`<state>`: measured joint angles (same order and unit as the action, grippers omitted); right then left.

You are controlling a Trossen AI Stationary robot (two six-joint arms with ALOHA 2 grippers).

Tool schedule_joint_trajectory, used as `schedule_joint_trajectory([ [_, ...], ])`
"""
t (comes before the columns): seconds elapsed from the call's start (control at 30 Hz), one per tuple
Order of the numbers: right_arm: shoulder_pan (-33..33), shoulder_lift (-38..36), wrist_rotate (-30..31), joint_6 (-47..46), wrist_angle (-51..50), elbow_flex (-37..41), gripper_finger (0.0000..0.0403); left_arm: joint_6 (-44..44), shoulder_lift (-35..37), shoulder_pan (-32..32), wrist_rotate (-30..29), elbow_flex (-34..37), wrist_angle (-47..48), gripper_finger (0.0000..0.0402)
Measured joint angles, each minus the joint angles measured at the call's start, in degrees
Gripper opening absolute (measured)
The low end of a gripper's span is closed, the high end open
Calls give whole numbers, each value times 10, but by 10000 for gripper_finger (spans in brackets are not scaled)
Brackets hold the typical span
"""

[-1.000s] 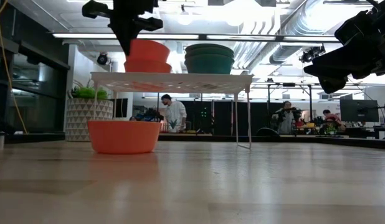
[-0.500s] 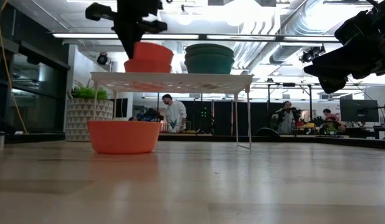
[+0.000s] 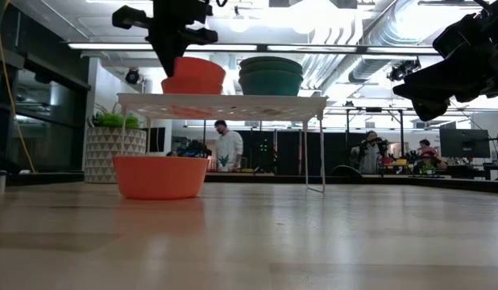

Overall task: Pick & Place Mini bowls
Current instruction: Stack the bottom orange bowl on the orange bowl on the shelf

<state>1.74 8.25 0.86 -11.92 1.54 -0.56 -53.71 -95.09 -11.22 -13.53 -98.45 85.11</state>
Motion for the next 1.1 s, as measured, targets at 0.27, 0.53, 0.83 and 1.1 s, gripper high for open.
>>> schedule_joint_trajectory([
  [0.27, 0, 0, 0, 0, 0, 0, 122, 0, 0, 0, 11, 0, 2, 28],
  [0.53, 0, 0, 0, 0, 0, 0, 122, 0, 0, 0, 5, 0, 0, 30],
  [0.83, 0, 0, 0, 0, 0, 0, 122, -6, 0, 0, 7, 0, 3, 33],
  [1.1, 0, 0, 0, 0, 0, 0, 122, -15, 1, 0, -5, 0, -1, 103],
])
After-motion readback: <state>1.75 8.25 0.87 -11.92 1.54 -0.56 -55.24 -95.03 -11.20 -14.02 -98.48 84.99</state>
